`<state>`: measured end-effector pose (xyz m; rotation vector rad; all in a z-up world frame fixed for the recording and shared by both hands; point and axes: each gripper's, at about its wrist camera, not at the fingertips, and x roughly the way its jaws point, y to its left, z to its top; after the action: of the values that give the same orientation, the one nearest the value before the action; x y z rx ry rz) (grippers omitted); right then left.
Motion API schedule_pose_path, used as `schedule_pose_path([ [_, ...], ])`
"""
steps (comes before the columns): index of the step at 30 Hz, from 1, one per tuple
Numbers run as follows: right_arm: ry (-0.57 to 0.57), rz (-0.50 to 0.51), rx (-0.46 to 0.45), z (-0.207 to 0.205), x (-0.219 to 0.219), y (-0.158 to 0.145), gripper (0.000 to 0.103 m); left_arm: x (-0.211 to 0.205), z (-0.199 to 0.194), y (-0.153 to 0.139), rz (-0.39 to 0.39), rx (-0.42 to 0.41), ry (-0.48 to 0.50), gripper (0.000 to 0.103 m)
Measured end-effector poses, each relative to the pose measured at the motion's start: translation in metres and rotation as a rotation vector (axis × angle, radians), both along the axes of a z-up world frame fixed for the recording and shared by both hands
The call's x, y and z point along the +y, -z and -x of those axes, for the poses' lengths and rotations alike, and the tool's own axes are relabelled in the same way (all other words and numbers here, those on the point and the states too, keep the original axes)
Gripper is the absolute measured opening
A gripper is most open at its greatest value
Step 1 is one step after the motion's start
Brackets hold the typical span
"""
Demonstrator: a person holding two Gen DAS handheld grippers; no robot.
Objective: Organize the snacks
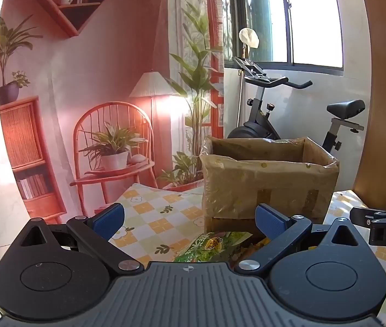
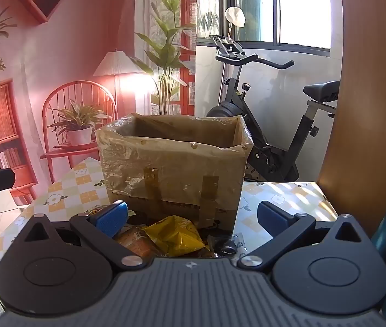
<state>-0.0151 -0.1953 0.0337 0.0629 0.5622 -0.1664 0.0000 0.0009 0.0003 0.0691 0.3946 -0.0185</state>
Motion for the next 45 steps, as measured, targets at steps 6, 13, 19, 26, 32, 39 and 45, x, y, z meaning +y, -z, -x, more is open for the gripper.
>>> schedule_pose_path([
  [6, 0.0, -0.001, 0.0, 0.0, 0.0, 0.0, 0.103, 0.001, 0.003, 0.001, -0.006, -0.013, -0.005, 0.103],
  [13, 0.001, -0.001, -0.002, 0.0, 0.001, 0.0, 0.103, -0.001, 0.005, -0.001, -0.02, -0.013, -0.004, 0.103],
  [19, 0.002, -0.002, -0.003, -0.001, 0.001, 0.0, 0.103, -0.002, 0.005, 0.0, -0.021, -0.014, -0.004, 0.103],
  [26, 0.003, -0.003, -0.002, -0.001, 0.002, 0.001, 0.103, -0.003, 0.006, 0.0, -0.021, -0.015, -0.006, 0.103],
  [32, 0.004, -0.003, -0.001, -0.002, 0.003, 0.002, 0.103, -0.003, 0.002, -0.002, -0.02, -0.015, -0.004, 0.103],
  [39, 0.005, -0.006, 0.0, -0.003, 0.003, 0.003, 0.103, -0.003, 0.001, -0.002, -0.021, -0.012, -0.005, 0.103],
  [45, 0.004, -0.003, 0.001, -0.005, 0.004, 0.003, 0.103, -0.002, 0.001, -0.002, -0.02, -0.012, -0.005, 0.103],
])
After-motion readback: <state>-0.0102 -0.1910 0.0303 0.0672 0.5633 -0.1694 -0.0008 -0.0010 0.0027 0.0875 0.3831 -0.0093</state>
